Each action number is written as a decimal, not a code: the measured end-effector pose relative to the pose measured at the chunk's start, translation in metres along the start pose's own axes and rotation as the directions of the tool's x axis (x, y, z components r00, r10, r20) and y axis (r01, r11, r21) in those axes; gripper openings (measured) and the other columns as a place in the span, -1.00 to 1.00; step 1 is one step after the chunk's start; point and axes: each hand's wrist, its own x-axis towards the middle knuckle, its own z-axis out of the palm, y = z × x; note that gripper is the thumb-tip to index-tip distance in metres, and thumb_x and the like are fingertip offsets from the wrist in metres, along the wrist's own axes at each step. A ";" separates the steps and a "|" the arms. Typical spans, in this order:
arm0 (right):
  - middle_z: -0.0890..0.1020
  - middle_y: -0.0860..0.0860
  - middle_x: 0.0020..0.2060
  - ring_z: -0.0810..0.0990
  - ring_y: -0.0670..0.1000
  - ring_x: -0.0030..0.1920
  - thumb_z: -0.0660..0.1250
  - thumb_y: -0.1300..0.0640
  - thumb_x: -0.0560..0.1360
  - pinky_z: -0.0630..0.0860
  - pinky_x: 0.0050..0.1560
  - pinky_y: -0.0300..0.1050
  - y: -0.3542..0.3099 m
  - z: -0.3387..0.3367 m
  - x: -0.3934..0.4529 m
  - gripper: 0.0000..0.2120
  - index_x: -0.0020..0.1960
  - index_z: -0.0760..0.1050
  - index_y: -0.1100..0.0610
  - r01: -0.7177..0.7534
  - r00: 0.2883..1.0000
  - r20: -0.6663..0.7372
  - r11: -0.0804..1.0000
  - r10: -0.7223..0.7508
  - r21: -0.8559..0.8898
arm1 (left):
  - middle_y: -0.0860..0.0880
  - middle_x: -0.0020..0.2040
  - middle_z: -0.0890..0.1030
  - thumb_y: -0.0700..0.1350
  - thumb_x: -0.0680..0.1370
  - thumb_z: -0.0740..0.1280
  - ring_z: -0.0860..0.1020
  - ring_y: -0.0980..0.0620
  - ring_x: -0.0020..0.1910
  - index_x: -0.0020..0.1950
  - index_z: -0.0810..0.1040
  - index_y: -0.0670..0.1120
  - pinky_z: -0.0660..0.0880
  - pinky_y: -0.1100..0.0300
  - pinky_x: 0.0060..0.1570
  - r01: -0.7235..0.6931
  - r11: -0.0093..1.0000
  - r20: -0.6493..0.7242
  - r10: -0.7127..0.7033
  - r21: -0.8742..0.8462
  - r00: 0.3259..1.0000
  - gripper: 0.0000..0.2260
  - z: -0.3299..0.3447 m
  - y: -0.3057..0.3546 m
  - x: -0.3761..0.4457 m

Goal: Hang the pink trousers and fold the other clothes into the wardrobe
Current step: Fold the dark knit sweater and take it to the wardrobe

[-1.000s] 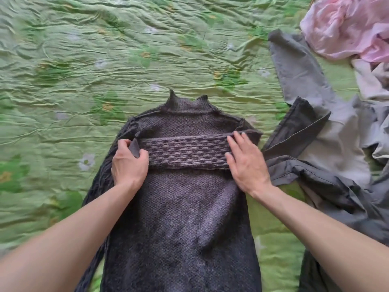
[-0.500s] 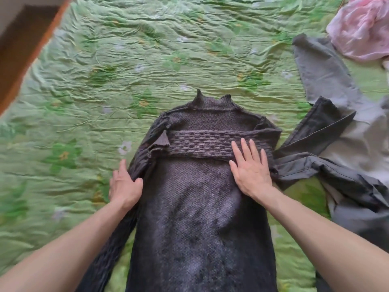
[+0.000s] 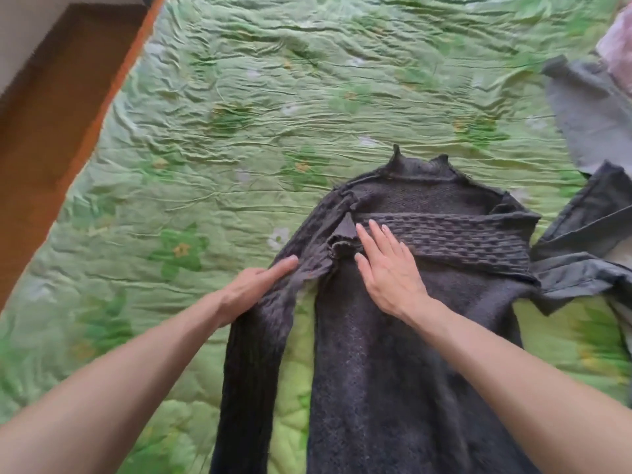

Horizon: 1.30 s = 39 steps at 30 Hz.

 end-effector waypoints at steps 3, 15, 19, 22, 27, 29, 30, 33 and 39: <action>0.11 0.06 0.67 0.08 0.12 0.66 -0.27 -0.20 0.59 0.16 0.60 0.17 -0.016 -0.001 0.033 -0.29 0.69 -0.02 0.01 0.006 1.000 0.012 1.000 -0.006 -0.014 | 0.01 0.21 0.72 0.47 0.23 0.53 0.66 0.03 0.24 0.21 0.73 -0.09 0.48 0.13 0.33 -0.024 0.999 -0.003 0.024 -0.038 1.000 -0.21 -0.048 -0.002 -0.001; -0.23 0.11 0.67 -0.24 0.12 0.67 -0.05 -0.36 0.65 -0.11 0.64 0.15 -0.045 0.002 0.068 -0.21 0.67 -0.35 -0.05 -0.022 0.919 0.370 0.957 0.133 -0.289 | 0.00 -0.30 0.58 0.24 0.44 0.56 0.48 0.04 -0.30 -0.19 0.61 -0.10 0.35 0.16 -0.25 -0.140 0.941 -0.135 0.188 0.307 0.973 -0.59 -0.155 -0.005 0.014; 0.05 0.15 0.66 -0.01 0.16 0.65 0.00 -0.38 0.61 0.03 0.59 0.15 -0.051 -0.001 0.064 -0.25 0.69 -0.01 -0.06 -0.038 0.970 0.222 0.962 0.101 -0.271 | -0.01 -0.23 0.64 0.33 0.33 0.42 0.60 -0.08 -0.17 -0.14 0.62 -0.05 0.55 0.10 -0.10 -0.101 0.680 0.024 0.122 0.726 0.992 -0.55 -0.179 -0.008 0.015; 0.38 0.16 0.47 0.32 0.19 0.49 0.03 -0.32 0.57 0.28 0.48 0.15 -0.060 -0.003 0.065 -0.31 0.51 0.43 0.07 0.029 0.995 -0.090 0.972 -0.051 -0.232 | -0.09 -0.09 0.65 0.21 0.23 0.23 0.57 -0.14 -0.09 -0.07 0.55 -0.06 0.56 0.06 -0.04 -0.059 0.622 0.012 0.079 0.781 0.997 -0.56 -0.193 -0.009 0.011; 0.28 0.11 0.61 0.23 0.15 0.61 0.01 -0.18 0.70 0.20 0.58 0.15 -0.097 0.025 0.084 -0.41 0.64 0.21 0.09 0.185 0.982 0.009 0.956 -0.188 -0.225 | -0.08 -0.06 0.65 0.08 0.32 0.22 0.56 -0.13 -0.07 -0.02 0.52 -0.04 0.46 0.07 -0.04 -0.114 0.860 -0.215 0.250 0.497 0.944 -0.68 -0.207 -0.023 0.013; 0.17 0.09 0.66 0.11 0.15 0.65 -0.09 -0.21 0.70 0.09 0.61 0.19 -0.111 0.039 0.087 -0.39 0.68 0.09 0.02 0.216 0.976 0.070 0.937 -0.205 -0.273 | -0.04 -0.07 0.66 0.06 0.43 0.31 0.58 -0.10 -0.07 0.01 0.51 -0.02 0.44 0.08 -0.06 -0.135 0.877 -0.225 0.264 0.462 0.938 -0.77 -0.210 -0.033 0.014; 0.11 0.09 0.67 0.05 0.15 0.67 -0.13 -0.22 0.69 0.04 0.62 0.21 -0.116 0.045 0.088 -0.37 0.69 0.02 0.00 0.209 0.977 0.100 0.932 -0.188 -0.295 | -0.05 -0.06 0.66 0.04 0.49 0.37 0.59 -0.10 -0.07 0.02 0.52 -0.01 0.42 0.11 -0.06 -0.131 0.861 -0.216 0.266 0.492 0.939 -0.81 -0.211 -0.039 0.016; 0.00 0.08 0.69 -0.05 0.14 0.68 -0.18 -0.25 0.67 -0.06 0.63 0.21 -0.126 0.056 0.092 -0.34 0.70 -0.09 -0.02 0.155 0.985 0.123 0.942 -0.123 -0.299 | -0.01 -0.16 0.64 0.11 0.53 0.49 0.57 -0.04 -0.14 -0.08 0.59 0.03 0.41 0.17 -0.11 -0.080 0.798 -0.134 0.197 0.597 0.971 -0.80 -0.218 -0.060 0.019; 0.05 0.02 0.68 -0.03 0.04 0.68 0.02 -0.09 0.72 -0.07 0.65 0.07 -0.120 0.049 0.096 -0.41 0.69 -0.02 0.02 0.150 0.987 0.079 0.982 -0.141 -0.113 | 0.03 -0.30 0.57 -0.10 0.52 0.44 0.52 -0.07 -0.23 -0.26 0.53 -0.05 0.37 0.22 -0.34 0.012 0.800 -0.048 0.022 0.600 0.999 -0.82 -0.235 -0.096 0.014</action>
